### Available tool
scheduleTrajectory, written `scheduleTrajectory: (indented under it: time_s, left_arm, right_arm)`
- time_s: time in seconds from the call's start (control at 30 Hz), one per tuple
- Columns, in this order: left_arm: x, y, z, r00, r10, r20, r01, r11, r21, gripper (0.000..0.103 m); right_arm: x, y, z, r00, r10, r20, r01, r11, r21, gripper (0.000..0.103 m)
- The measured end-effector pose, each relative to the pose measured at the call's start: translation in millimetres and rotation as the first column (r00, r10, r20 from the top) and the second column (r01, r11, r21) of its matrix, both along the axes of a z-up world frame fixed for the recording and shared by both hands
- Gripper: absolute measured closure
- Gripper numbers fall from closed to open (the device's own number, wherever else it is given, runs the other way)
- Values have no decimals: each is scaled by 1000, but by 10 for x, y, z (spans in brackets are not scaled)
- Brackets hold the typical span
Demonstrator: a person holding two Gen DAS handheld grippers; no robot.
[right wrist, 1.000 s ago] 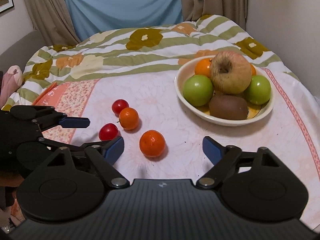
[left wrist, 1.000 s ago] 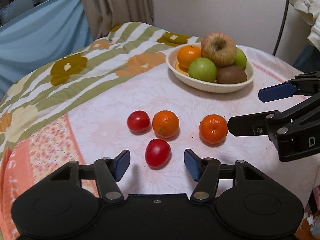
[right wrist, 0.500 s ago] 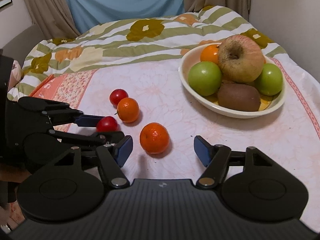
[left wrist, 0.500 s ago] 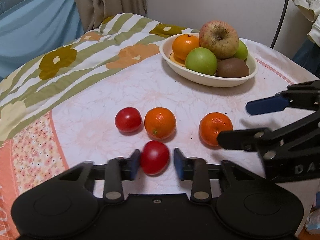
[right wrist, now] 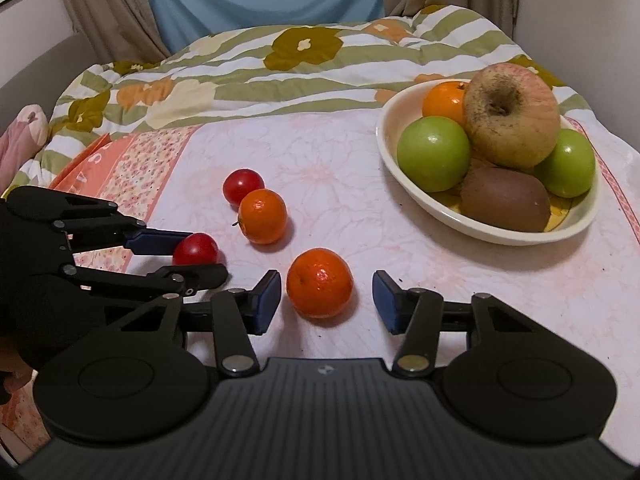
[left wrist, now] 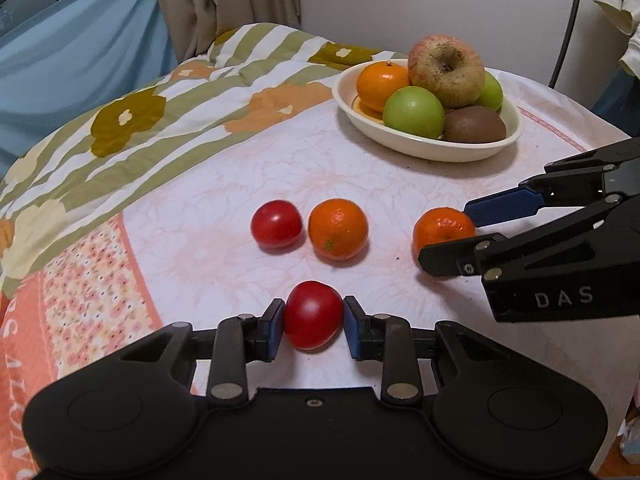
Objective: Organize fruits
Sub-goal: 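Grasp a red cherry tomato with the left tool while the right tool grasps a tangerine, then carry the tomato over the bowl with the left tool while the right tool carries the tangerine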
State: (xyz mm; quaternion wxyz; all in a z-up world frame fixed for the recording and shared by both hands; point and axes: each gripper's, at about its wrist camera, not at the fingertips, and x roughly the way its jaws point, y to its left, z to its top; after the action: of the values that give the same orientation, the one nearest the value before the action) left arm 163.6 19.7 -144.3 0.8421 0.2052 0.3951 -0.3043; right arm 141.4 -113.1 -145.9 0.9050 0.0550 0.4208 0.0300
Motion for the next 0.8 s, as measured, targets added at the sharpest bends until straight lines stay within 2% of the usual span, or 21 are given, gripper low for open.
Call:
scheduleTrajectory:
  time_s: [0.07, 0.13, 0.3, 0.47, 0.8]
  left_arm:
    - [-5, 24, 2, 1000, 13, 0, -13, 1000, 4, 69]
    - [-16, 48, 12, 1000, 26, 0, -26, 1000, 7, 69]
    - [-65, 69, 70, 998, 55, 11, -55, 998, 6, 69]
    - [-130, 59, 246, 996, 89, 26, -89, 996, -24, 69]
    - [-303, -172, 776, 983, 169, 72, -161, 982, -103, 69]
  right_arm:
    - [23, 22, -5, 1000, 7, 1, -7, 1000, -8, 41]
    - [46, 31, -23, 1000, 24, -9, -24, 1000, 2, 51]
    - [21, 47, 6, 999, 35, 2, -35, 999, -17, 51]
    - [-46, -14, 164, 999, 37, 27, -37, 999, -9, 51]
    - [-232, -402, 767, 994, 31, 104, -30, 1000, -6, 51]
